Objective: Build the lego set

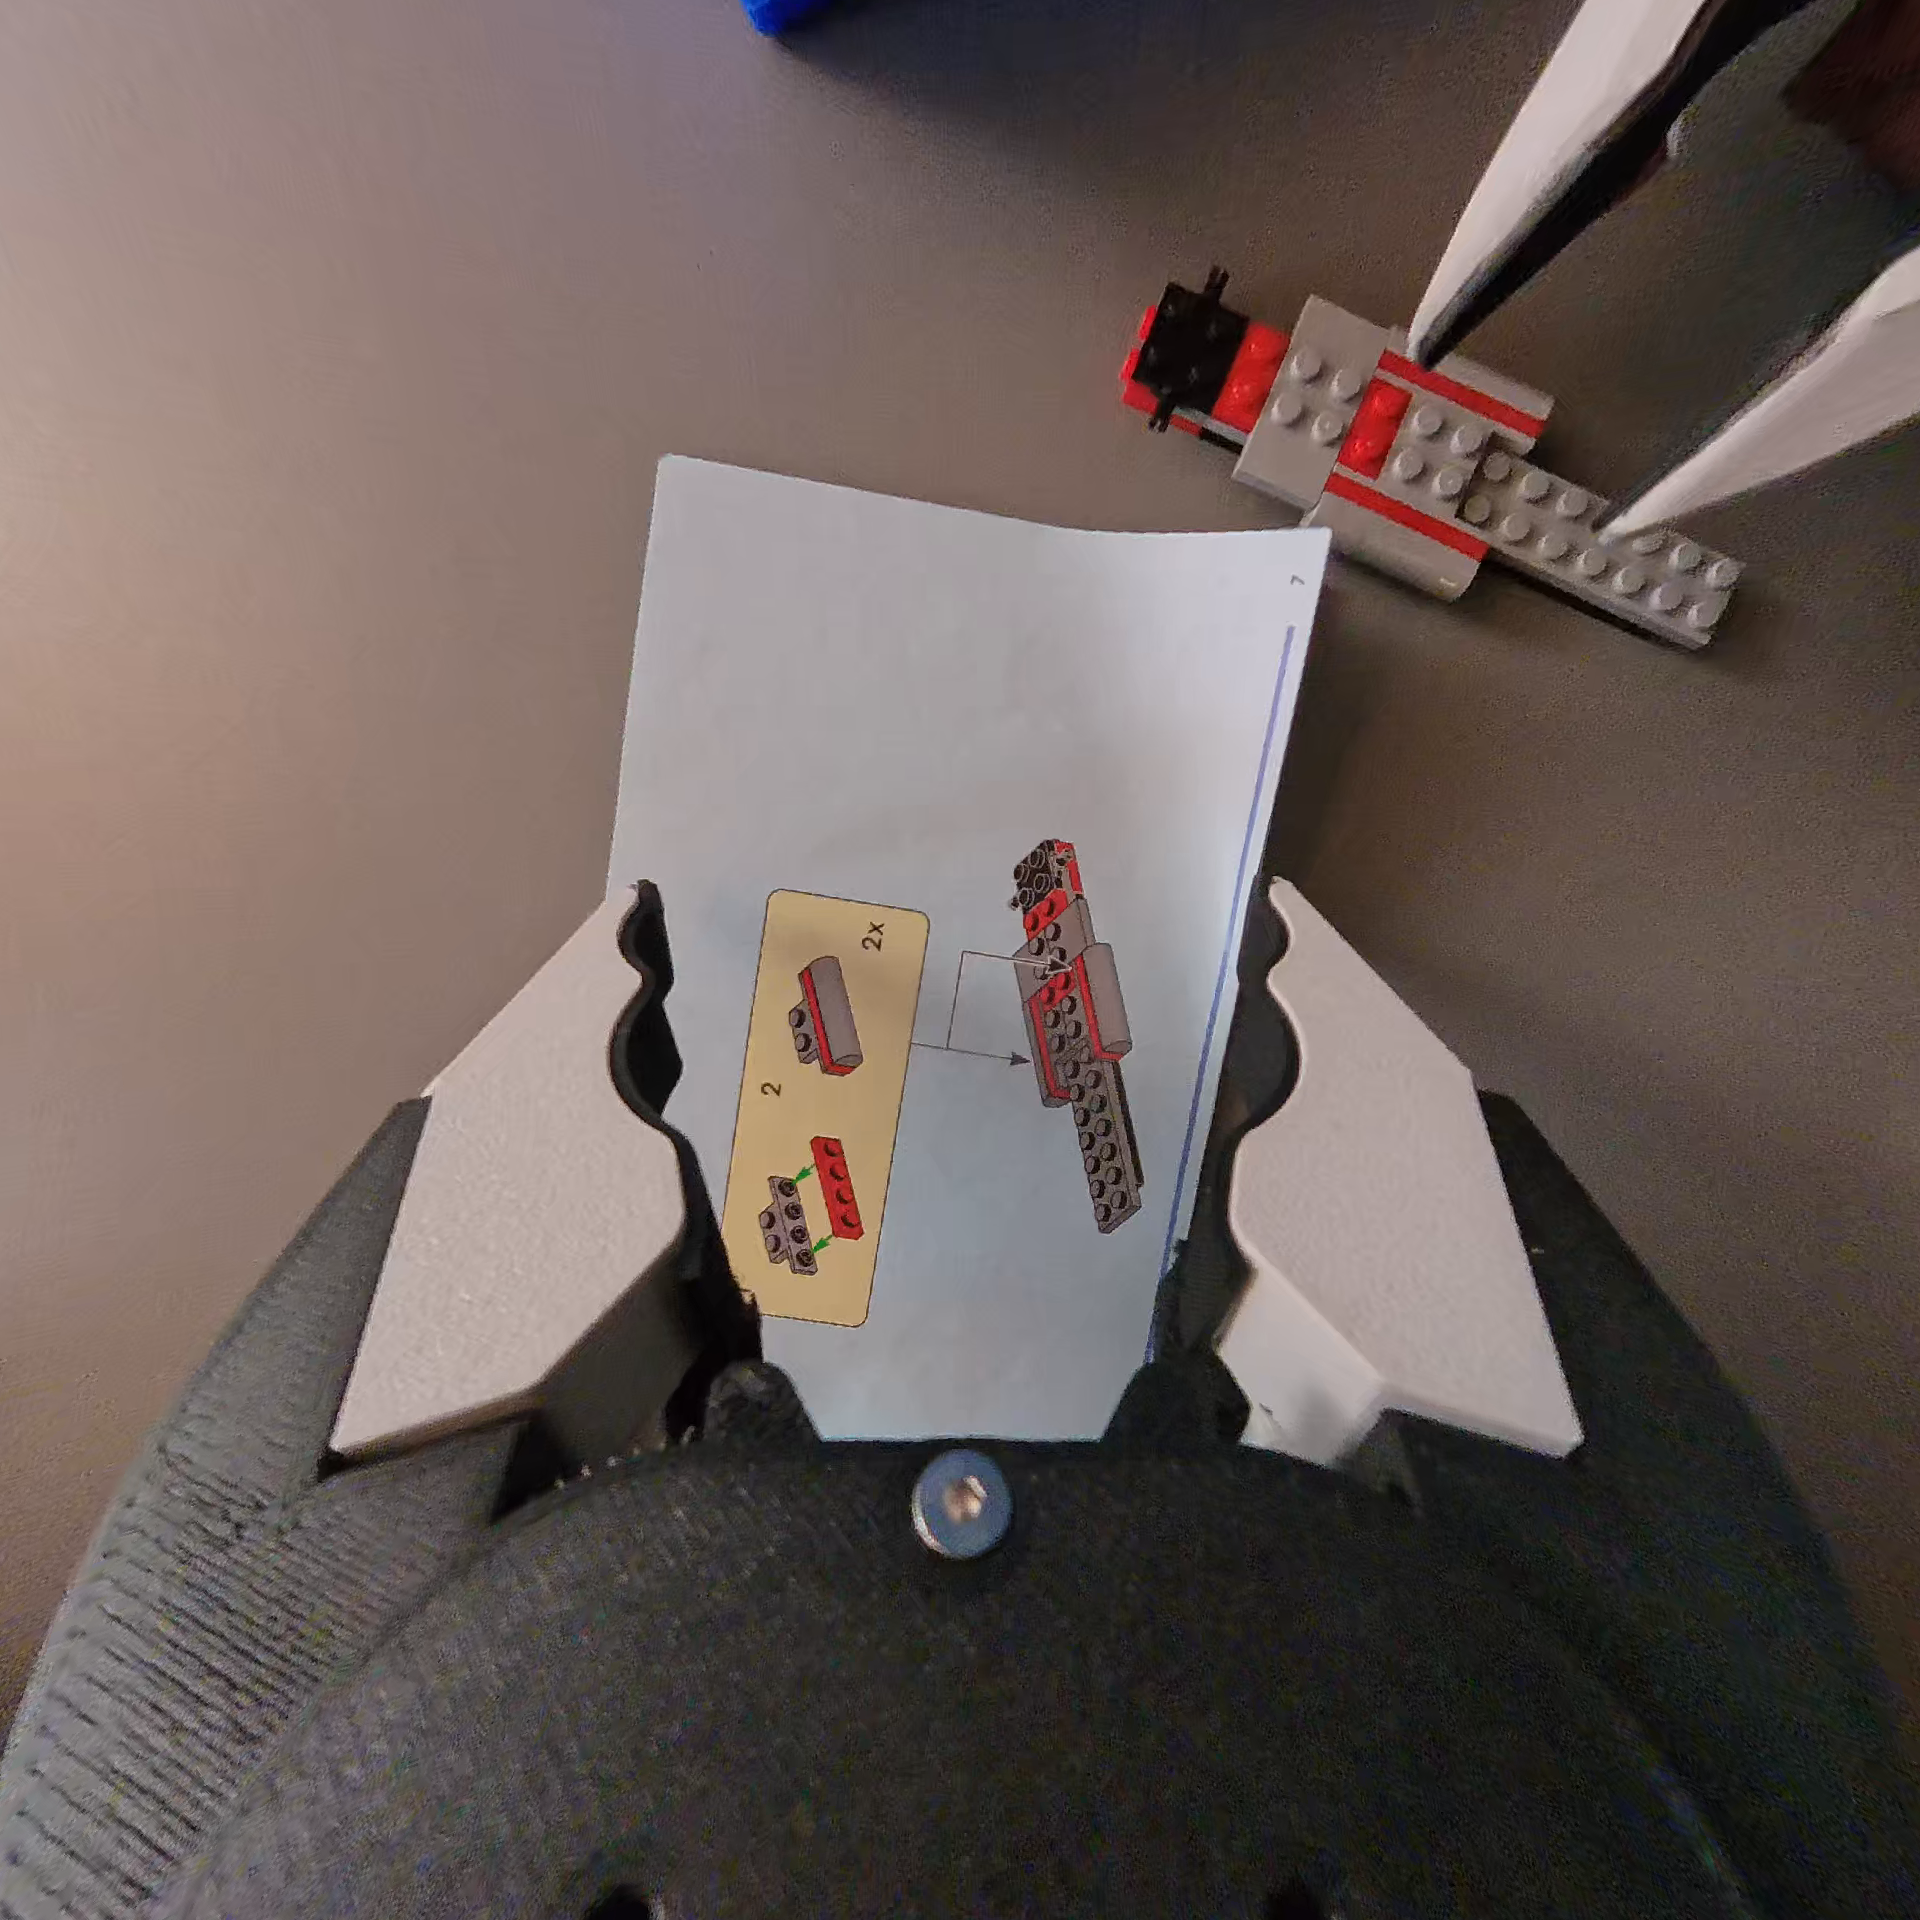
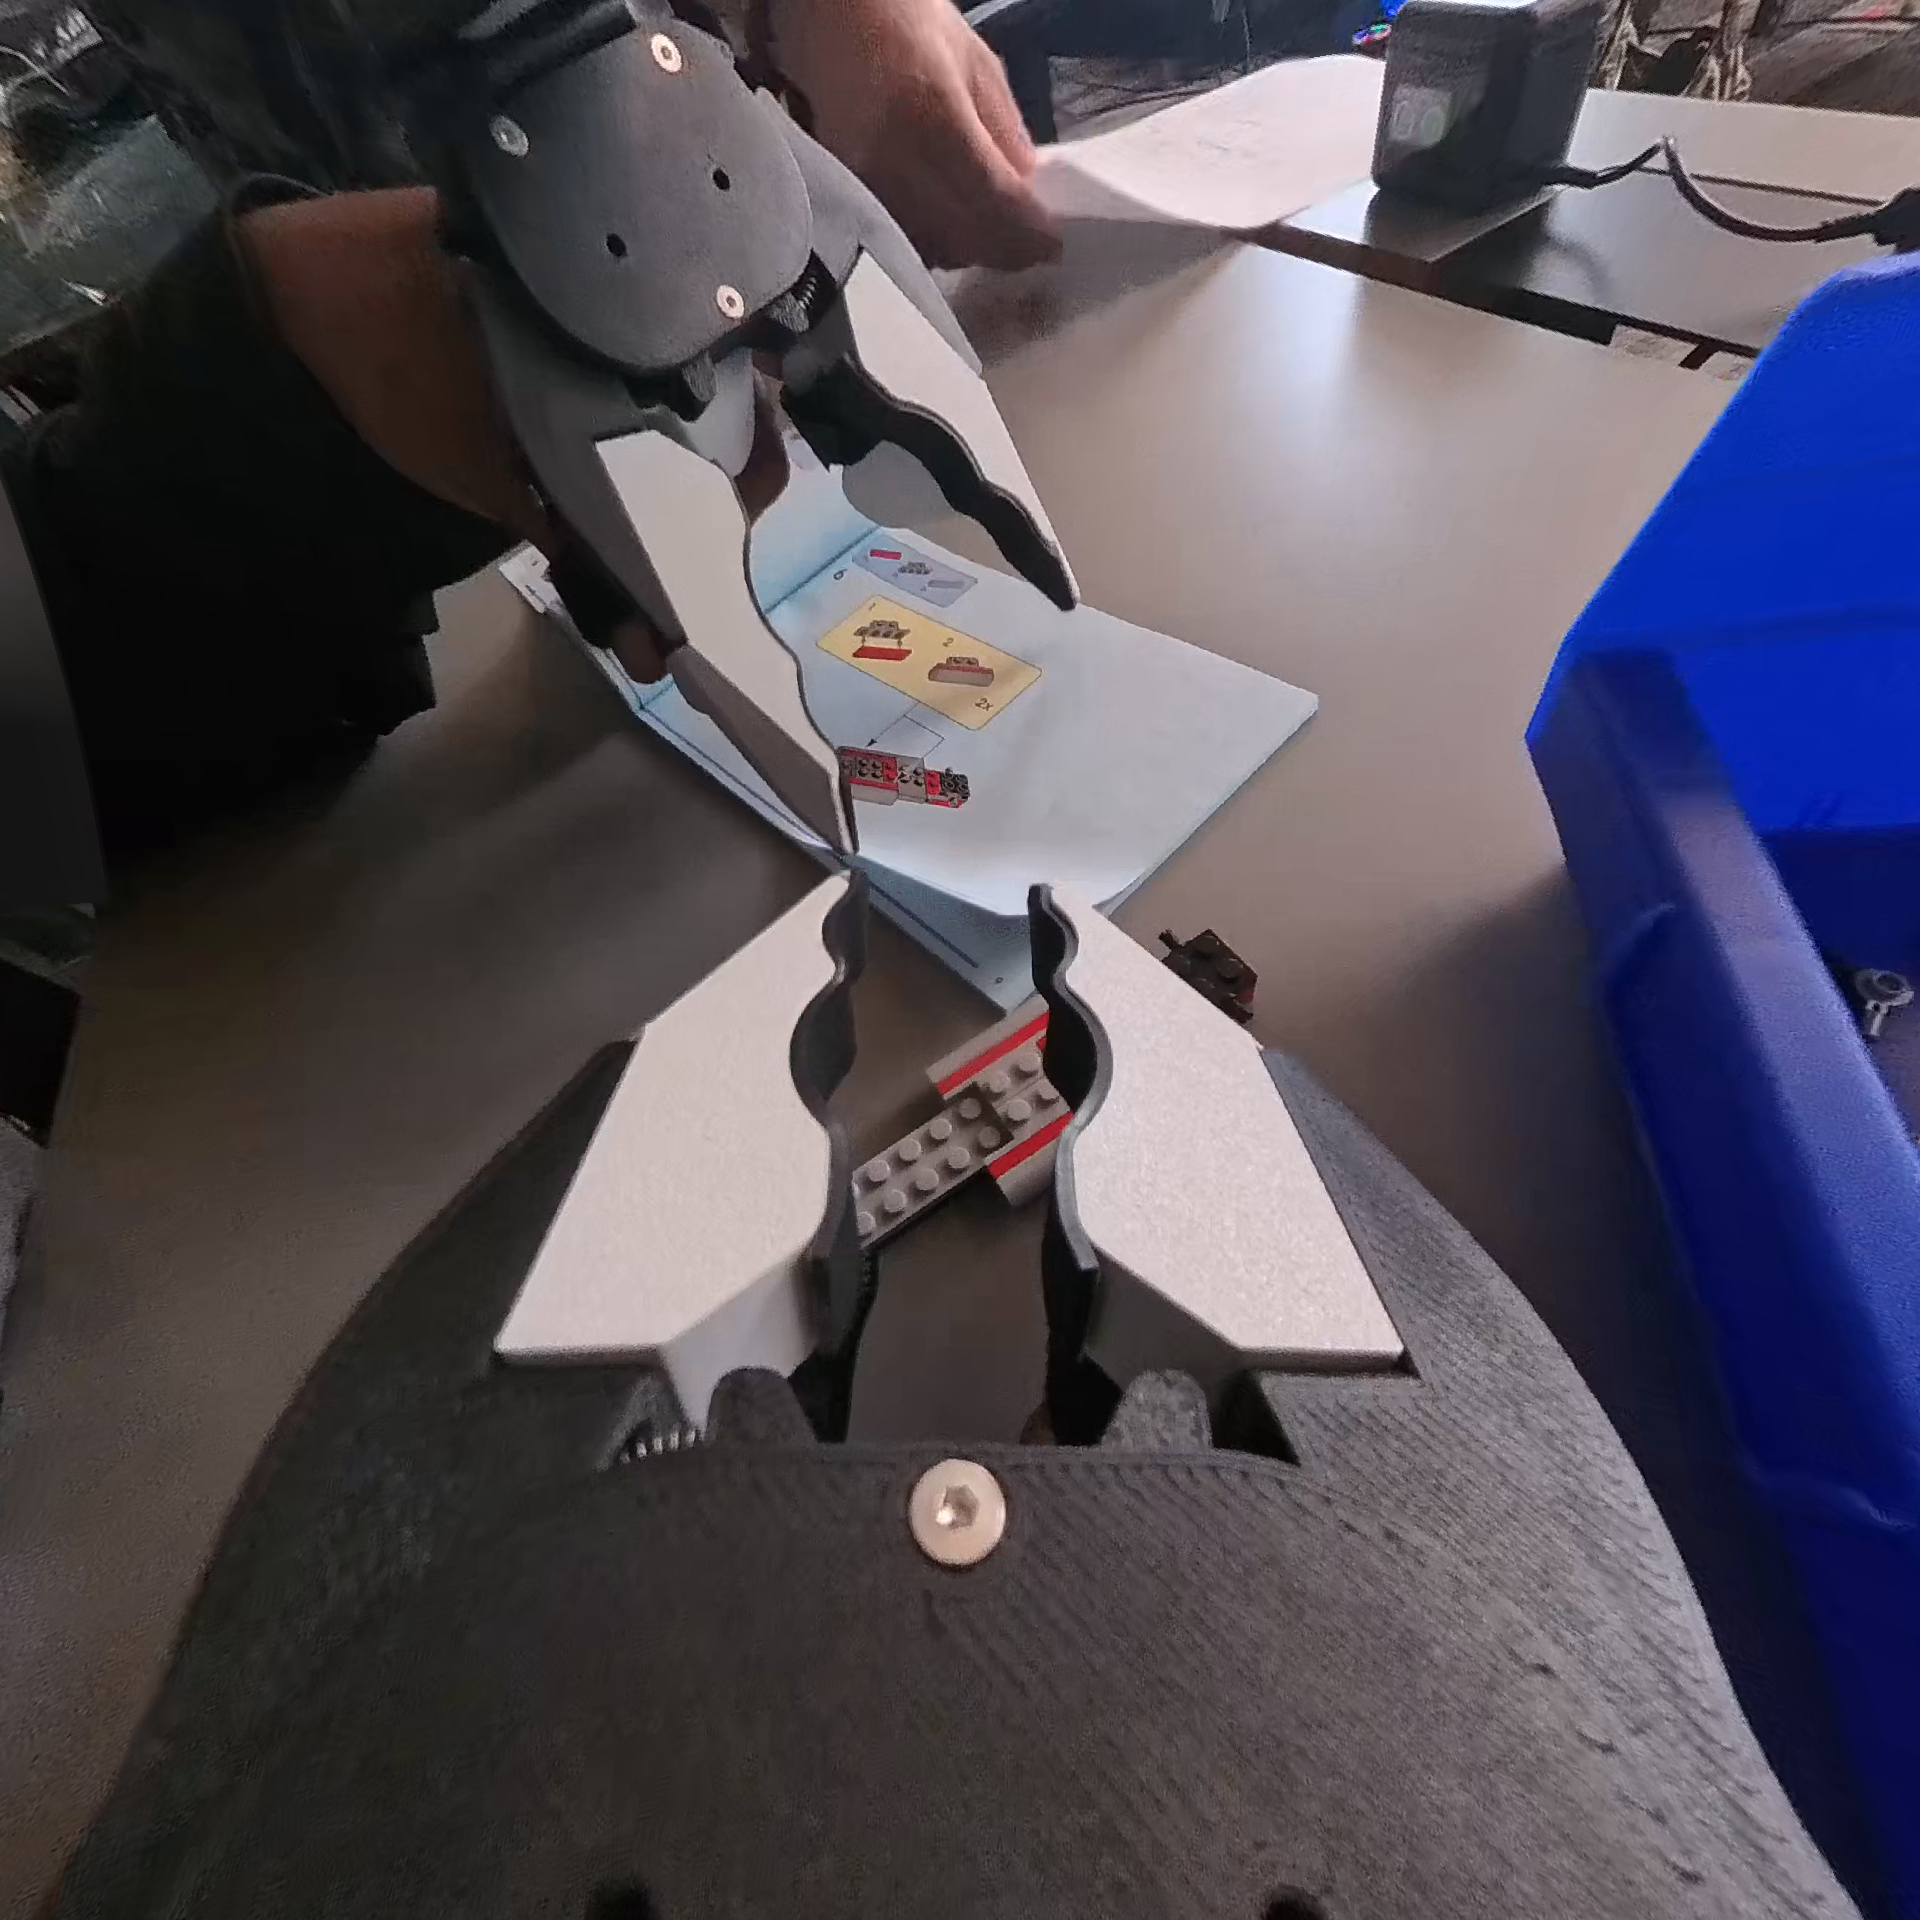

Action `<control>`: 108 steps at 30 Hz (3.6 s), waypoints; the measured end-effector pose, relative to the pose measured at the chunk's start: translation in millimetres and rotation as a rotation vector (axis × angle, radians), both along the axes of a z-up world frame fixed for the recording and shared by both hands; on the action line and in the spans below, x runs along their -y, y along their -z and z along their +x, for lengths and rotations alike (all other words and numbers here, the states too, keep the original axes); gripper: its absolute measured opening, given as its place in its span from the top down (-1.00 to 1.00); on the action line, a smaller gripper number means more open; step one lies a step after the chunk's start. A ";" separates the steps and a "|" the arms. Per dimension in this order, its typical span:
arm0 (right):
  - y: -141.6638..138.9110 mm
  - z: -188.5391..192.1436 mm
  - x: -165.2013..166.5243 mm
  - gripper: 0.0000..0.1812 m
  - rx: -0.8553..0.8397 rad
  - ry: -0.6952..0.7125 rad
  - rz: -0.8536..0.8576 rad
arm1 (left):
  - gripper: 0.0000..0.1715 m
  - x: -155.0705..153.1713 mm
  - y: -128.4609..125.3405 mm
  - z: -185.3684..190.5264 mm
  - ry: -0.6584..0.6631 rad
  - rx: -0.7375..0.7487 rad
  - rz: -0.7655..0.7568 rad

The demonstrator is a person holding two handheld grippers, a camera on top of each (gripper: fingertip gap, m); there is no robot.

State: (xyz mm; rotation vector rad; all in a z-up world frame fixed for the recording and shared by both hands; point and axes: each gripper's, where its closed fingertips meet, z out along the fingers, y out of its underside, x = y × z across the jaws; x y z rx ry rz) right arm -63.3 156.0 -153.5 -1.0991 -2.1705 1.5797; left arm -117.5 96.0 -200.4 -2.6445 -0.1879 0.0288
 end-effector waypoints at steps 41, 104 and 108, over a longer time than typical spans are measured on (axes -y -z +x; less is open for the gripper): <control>27.6 -11.5 0.7 0.62 -0.028 -0.002 0.296 | -0.30 -3.4 3.1 12.2 0.041 0.020 0.001; 29.8 -47.2 3.0 0.62 -0.059 0.112 0.379 | -0.26 9.6 -9.8 -5.8 -0.044 0.000 0.020; 29.9 -51.0 4.3 0.62 -0.059 0.122 0.382 | -0.26 10.5 -11.7 -6.0 -0.045 -0.002 0.022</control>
